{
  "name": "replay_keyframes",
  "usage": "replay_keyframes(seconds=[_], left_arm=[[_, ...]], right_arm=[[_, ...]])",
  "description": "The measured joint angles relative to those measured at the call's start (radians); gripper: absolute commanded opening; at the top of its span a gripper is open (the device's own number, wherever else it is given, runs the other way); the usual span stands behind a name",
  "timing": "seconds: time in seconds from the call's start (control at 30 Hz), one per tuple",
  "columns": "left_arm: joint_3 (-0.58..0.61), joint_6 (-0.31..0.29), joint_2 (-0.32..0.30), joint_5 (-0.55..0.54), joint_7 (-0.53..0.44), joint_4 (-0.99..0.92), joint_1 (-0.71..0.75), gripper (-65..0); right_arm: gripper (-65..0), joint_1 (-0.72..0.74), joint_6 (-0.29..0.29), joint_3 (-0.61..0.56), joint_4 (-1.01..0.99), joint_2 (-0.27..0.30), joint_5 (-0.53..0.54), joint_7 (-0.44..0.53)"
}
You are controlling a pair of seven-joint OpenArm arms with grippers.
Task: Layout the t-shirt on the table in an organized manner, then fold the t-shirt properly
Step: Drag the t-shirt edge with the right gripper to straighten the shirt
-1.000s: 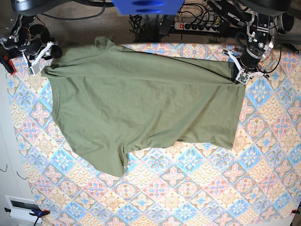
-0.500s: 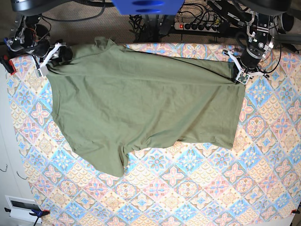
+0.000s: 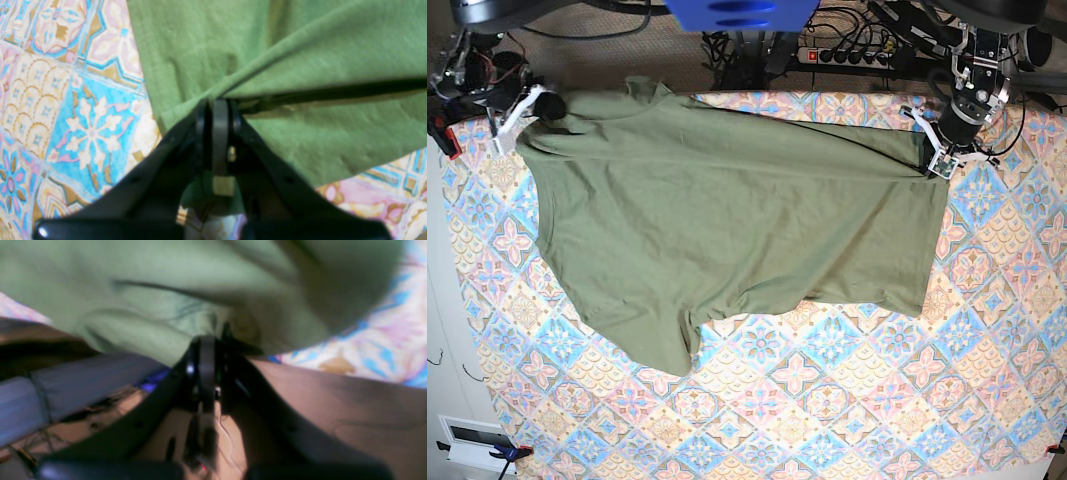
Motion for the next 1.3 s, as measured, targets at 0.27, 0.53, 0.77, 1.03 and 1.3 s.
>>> replay_keyframes(seconds=[0.27, 0.53, 0.77, 1.03, 1.3], left_arm=[[0.0, 0.0, 0.0, 0.0, 0.0, 0.0, 0.0, -65.0], [0.0, 0.0, 0.0, 0.0, 0.0, 0.0, 0.0, -65.0], [0.0, 0.0, 0.0, 0.0, -0.001, 0.0, 0.0, -65.0], [-0.001, 0.0, 0.0, -0.001, 0.0, 0.0, 0.0, -65.0], [-0.001, 0.0, 0.0, 0.0, 0.0, 0.0, 0.0, -65.0]], right_arm=[[-64.3, 0.002, 0.0, 0.056, 0.145, 0.001, 0.095, -0.013], [-64.3, 0.039, 0.0, 0.055, 0.28, 0.0, 0.124, -0.025], [-64.3, 0.158, 0.0, 0.053, 0.261, -0.005, 0.119, -0.023], [-64.3, 0.305, -0.001, 0.053, 0.024, -0.005, 0.114, -0.018], [-63.8, 0.385, 0.0, 0.055, -0.089, -0.017, -0.041, -0.008]])
